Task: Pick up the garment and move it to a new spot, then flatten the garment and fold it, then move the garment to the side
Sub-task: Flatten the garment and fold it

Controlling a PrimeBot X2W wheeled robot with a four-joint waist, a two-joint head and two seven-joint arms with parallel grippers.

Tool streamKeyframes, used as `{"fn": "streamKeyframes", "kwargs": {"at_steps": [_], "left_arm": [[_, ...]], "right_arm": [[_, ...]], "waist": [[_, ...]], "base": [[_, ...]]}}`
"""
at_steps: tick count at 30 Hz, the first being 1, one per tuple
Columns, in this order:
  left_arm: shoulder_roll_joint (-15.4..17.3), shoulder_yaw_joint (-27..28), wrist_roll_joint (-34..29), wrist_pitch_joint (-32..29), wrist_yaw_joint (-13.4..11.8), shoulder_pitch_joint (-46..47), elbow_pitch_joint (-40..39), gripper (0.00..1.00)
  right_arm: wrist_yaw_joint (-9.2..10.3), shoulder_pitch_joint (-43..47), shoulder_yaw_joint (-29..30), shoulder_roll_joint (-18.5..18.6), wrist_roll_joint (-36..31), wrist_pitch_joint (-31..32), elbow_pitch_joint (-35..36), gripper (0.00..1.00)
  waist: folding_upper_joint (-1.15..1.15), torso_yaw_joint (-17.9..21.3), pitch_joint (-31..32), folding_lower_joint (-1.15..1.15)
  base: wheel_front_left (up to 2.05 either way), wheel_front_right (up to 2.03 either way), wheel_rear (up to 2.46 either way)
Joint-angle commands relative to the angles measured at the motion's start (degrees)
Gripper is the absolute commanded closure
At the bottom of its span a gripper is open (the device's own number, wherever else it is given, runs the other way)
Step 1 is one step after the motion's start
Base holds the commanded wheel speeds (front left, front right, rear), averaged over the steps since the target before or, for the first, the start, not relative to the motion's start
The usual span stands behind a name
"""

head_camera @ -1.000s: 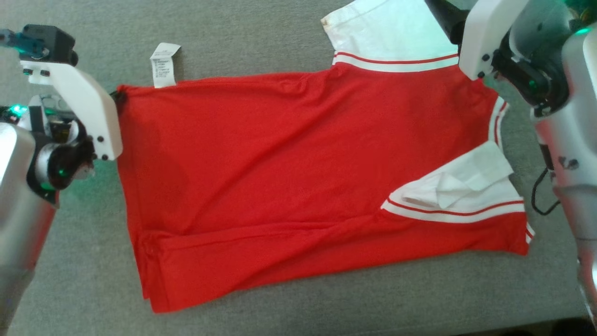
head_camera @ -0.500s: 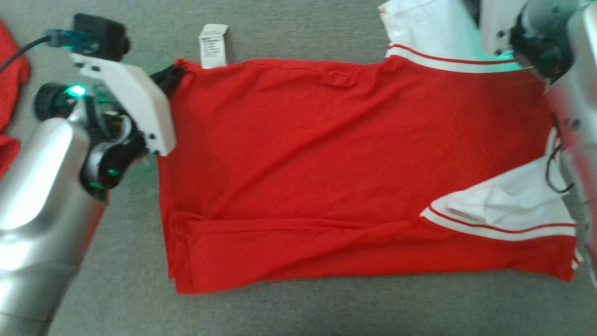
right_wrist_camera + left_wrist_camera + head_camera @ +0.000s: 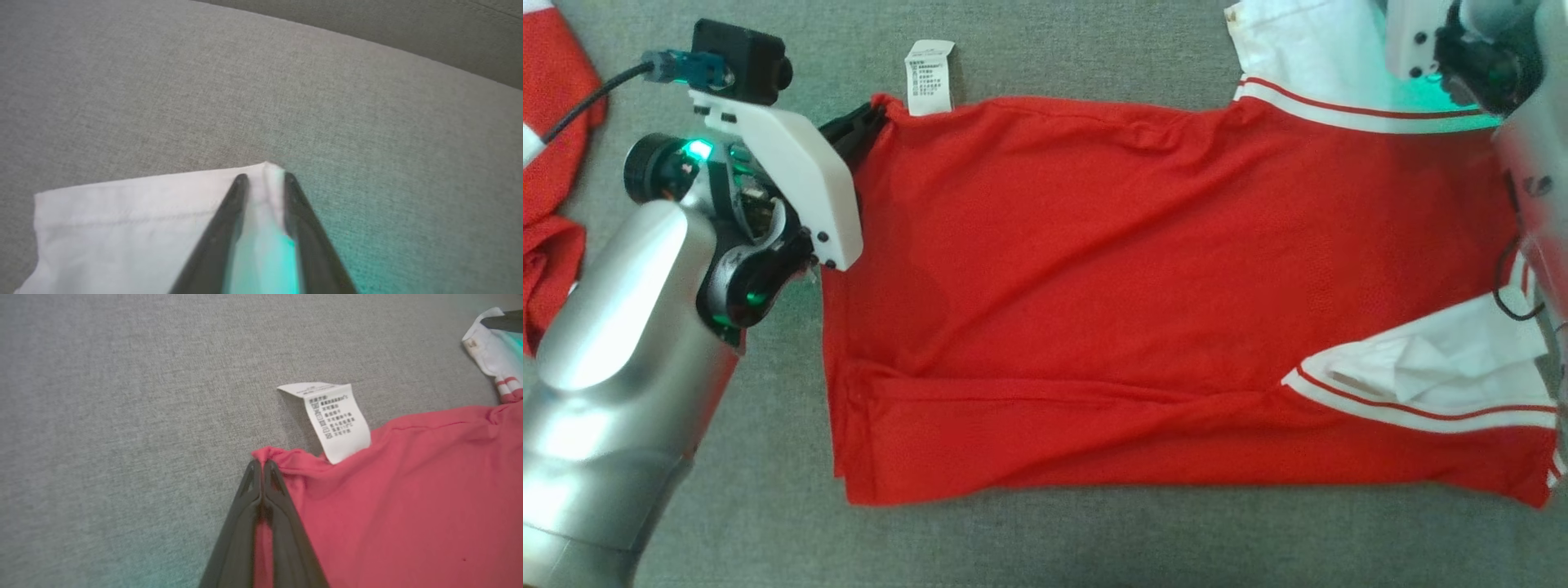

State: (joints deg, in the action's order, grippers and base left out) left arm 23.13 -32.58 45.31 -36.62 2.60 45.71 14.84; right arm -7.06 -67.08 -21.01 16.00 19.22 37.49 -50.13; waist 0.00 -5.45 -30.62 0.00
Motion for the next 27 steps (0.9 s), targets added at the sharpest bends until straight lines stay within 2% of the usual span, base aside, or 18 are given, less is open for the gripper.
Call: {"fn": "streamKeyframes", "kwargs": {"at_steps": [1,4,8,15,21,27], "left_arm": [[2.1,2.1,-0.8,0.8,0.1,2.4,-0.7,1.00],[2.2,3.0,-1.6,3.5,-0.7,2.3,0.3,1.00],[1.5,5.2,-2.2,10.4,-1.9,1.0,1.8,1.00],[-0.5,9.7,1.4,21.6,-0.1,-4.8,3.7,1.00],[-0.2,10.5,4.1,23.7,1.1,-11.6,3.8,1.00],[1.4,10.1,4.7,25.4,2.3,-17.6,1.1,1.00]], "right_arm": [[-0.43,1.1,-1.9,-0.1,0.6,0.8,0.6,1.00],[-0.43,1.0,-3.2,0.9,2.1,-1.3,1.8,1.00],[-0.43,1.9,-4.0,3.0,5.3,-5.9,4.6,1.00],[-0.43,9.1,-6.5,9.8,15.2,-8.6,15.2,1.00],[-0.43,18.2,-6.6,16.9,23.1,-7.6,28.9,1.00],[-0.43,30.0,-1.8,22.0,26.2,-3.7,40.9,1.00]], "waist": [[0.00,0.2,0.2,0.00],[0.00,0.7,0.7,0.00],[0.00,1.2,2.6,0.00],[0.00,2.6,7.7,0.00],[0.00,4.0,11.7,0.00],[0.00,4.7,14.3,0.00]], "base": [[0.00,0.00,0.00],[0.00,0.00,0.00],[0.00,0.00,0.00],[0.00,0.00,0.00],[0.00,0.00,0.00],[0.00,0.00,0.00]]}}
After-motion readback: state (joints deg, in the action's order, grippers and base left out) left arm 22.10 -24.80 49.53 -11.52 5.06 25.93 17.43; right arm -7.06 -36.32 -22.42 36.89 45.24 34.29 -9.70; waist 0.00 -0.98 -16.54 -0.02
